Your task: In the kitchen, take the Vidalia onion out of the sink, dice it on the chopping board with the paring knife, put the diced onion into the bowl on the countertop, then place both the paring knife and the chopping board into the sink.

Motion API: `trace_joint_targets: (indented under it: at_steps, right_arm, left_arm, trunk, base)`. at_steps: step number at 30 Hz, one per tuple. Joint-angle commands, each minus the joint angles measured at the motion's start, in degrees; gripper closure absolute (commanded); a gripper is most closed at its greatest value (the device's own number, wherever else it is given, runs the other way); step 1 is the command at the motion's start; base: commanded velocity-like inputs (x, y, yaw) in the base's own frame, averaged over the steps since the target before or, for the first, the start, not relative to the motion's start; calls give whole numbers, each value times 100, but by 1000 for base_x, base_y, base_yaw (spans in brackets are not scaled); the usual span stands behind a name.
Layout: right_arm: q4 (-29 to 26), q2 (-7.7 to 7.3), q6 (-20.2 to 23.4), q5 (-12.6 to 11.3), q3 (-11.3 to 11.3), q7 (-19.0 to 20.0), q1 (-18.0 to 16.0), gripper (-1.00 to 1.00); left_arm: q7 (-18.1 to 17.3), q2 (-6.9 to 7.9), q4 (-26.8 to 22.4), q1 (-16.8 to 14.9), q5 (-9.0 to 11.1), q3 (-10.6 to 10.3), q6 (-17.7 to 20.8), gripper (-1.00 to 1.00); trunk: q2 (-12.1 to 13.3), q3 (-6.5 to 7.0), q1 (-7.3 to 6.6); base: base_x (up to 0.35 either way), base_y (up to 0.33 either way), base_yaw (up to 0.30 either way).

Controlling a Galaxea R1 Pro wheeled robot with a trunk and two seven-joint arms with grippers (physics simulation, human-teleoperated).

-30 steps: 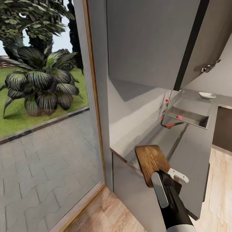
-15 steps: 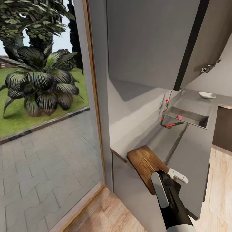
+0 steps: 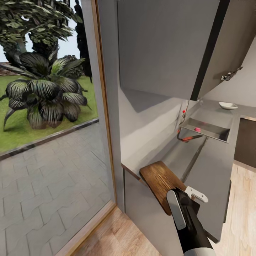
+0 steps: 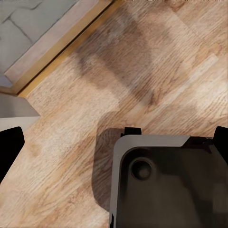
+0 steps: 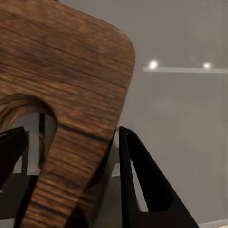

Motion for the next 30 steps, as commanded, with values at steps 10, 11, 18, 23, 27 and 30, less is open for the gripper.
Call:
trace_joint_targets:
  at_steps: [10,11,18,23,27,30]
  right_arm:
    - [20,3,136,-48,-7,-35,-3,100]
    - [19,3,136,-48,-4,-35,-3,100]
    - [15,3,136,-48,-5,-35,-3,100]
    - [15,3,136,-48,-2,-35,-3,100]
    - [16,3,136,-48,-2,-35,-3,100]
    - [15,3,136,-48,-2,-35,-3,100]
  left_arm:
    - [-5,-1,-5,1,3,6,-7,-100]
    - [-5,-1,-5,1,3,4,-7,-100]
    - [-5,-1,-5,1,3,4,-7,-100]
    - [-5,-1,-5,1,3,6,-7,-100]
    - [-5,-1,-5,1,3,8,-7,-100]
    - [-5,-1,-5,1,3,7,-7,-100]
  trunk:
    - [-9,71,4]
    - [-9,79,4]
    - [-9,136,4]
    - [-9,177,4]
    - [-9,210,4]
    - [-9,235,4]
  base:
    - [0,0,-79]
    - [0,0,-81]
    - [0,0,-81]
    - [0,0,-81]
    - [0,0,-81]
    - [0,0,-81]
